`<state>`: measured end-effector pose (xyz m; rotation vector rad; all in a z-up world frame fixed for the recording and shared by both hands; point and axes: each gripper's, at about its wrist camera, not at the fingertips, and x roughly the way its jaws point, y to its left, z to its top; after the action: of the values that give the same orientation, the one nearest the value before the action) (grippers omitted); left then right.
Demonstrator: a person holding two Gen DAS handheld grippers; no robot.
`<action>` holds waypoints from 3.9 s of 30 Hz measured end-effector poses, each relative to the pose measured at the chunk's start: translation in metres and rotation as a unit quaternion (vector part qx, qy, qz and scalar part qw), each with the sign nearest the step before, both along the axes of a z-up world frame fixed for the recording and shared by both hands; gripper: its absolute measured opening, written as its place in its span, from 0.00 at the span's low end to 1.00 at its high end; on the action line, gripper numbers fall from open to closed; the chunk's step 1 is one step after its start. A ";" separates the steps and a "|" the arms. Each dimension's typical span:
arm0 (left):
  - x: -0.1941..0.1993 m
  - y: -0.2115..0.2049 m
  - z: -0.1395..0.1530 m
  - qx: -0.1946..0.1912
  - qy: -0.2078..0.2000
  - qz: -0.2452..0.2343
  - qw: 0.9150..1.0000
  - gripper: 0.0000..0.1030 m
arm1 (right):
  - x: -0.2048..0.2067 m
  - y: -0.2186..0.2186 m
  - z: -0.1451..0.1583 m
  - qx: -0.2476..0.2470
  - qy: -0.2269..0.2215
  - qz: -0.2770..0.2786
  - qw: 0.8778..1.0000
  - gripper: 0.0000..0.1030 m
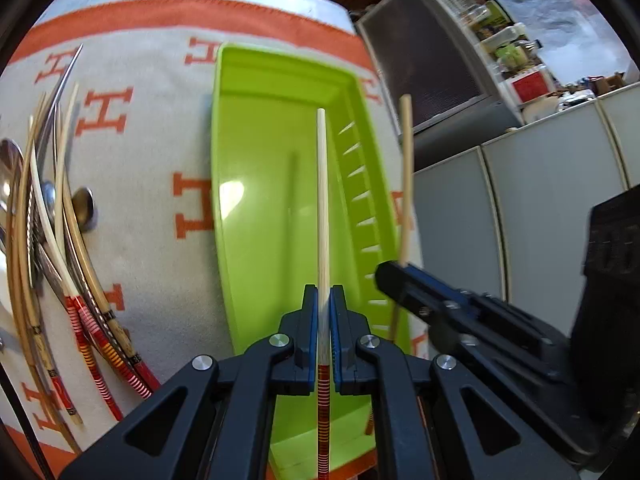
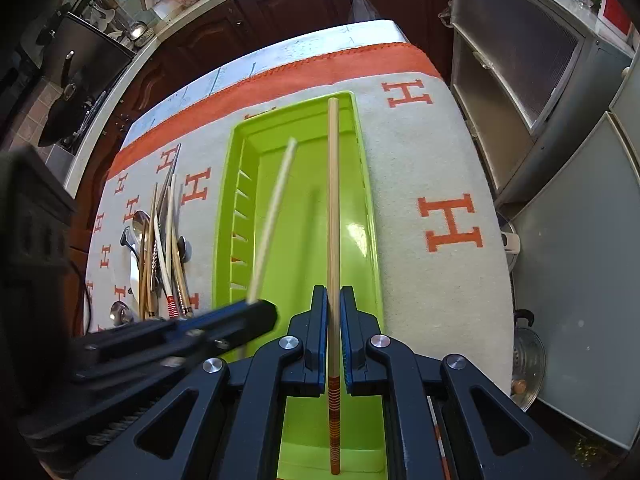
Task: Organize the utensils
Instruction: 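Carry both chopsticks into the green tray and open both grippers, then grasp a red-striped chopstick with the right gripper while the left grasps a plain wooden one, then lower both held chopsticks into the green tray and open both grippers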
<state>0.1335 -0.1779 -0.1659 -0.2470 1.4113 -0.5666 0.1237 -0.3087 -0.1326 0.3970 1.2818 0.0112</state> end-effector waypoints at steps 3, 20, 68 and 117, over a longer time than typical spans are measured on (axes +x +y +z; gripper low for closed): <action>0.000 0.001 -0.015 0.031 0.000 0.014 0.999 0.04 | 0.004 0.002 -0.003 0.001 0.000 0.006 1.000 0.06; 0.007 0.025 0.003 0.055 -0.041 0.005 0.998 0.13 | 0.019 0.025 -0.015 -0.018 0.016 0.011 1.000 0.09; 0.014 0.233 0.037 0.092 -0.056 0.055 0.993 0.31 | 0.067 0.196 0.003 -0.010 0.023 0.157 0.987 0.22; 0.034 0.202 0.032 -0.001 -0.027 0.061 0.998 0.04 | 0.044 0.142 0.009 0.111 -0.018 0.102 0.988 0.06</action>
<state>0.1674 0.0239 -0.1344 -0.3154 1.3344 -0.4719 0.1677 -0.1662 -0.1234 0.4512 1.2852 0.3358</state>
